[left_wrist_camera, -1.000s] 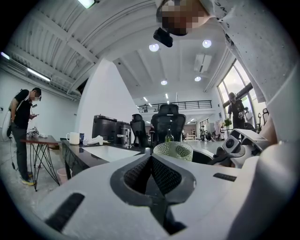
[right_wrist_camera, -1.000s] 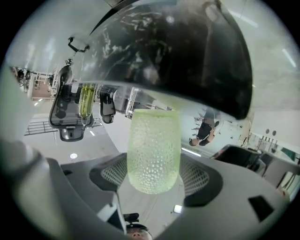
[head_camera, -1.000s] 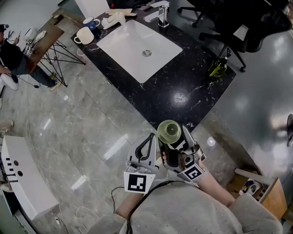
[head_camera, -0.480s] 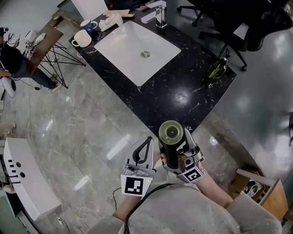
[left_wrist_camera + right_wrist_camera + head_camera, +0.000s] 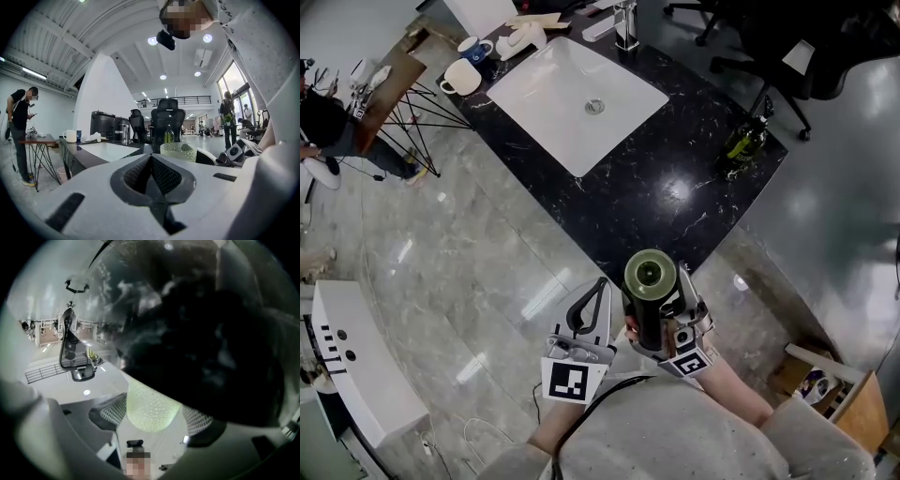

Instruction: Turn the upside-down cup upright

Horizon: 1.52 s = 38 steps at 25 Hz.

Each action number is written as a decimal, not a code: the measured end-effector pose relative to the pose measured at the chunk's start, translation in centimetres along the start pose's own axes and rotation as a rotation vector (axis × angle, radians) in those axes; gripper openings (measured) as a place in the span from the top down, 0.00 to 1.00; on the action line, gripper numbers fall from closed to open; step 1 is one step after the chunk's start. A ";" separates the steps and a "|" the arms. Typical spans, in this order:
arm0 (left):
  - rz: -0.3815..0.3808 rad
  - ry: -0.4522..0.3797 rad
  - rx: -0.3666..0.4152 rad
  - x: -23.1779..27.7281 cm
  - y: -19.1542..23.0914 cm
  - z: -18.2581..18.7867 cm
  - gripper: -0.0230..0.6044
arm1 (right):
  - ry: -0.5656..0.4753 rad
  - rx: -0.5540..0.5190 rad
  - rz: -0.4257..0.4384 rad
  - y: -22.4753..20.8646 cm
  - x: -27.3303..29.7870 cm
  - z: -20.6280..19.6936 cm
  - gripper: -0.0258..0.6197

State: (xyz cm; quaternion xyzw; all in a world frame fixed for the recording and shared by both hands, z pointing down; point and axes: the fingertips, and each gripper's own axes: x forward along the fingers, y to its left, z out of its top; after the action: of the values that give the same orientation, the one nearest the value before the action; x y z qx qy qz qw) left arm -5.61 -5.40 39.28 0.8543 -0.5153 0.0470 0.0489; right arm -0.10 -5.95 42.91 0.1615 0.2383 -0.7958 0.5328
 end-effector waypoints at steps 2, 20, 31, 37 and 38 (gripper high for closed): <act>0.000 0.006 -0.007 0.1 -0.1 -0.1 0.95 | 0.014 0.007 -0.003 -0.1 -0.1 -0.2 0.41; 0.003 0.019 -0.020 0.0 -0.7 -0.8 0.95 | 0.092 -0.033 0.015 0.5 -0.6 -2.0 0.35; -0.013 -0.023 -0.028 -1.1 -1.1 0.1 0.95 | 0.334 -0.425 -0.201 -1.2 -1.4 -8.5 0.35; -0.045 -0.046 -0.038 -1.6 -2.1 0.3 0.95 | 0.387 -0.838 -0.461 -2.0 -2.7 -9.0 0.65; -0.050 -0.049 -0.039 -1.8 -2.3 0.3 0.95 | 0.386 -0.911 -0.510 -2.1 -2.9 -8.8 0.76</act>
State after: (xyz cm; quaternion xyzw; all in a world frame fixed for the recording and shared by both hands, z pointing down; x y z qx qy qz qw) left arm -4.43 -2.82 38.67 0.8667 -0.4957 0.0149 0.0538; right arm -0.91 1.82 37.46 -0.0052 0.6832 -0.6720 0.2857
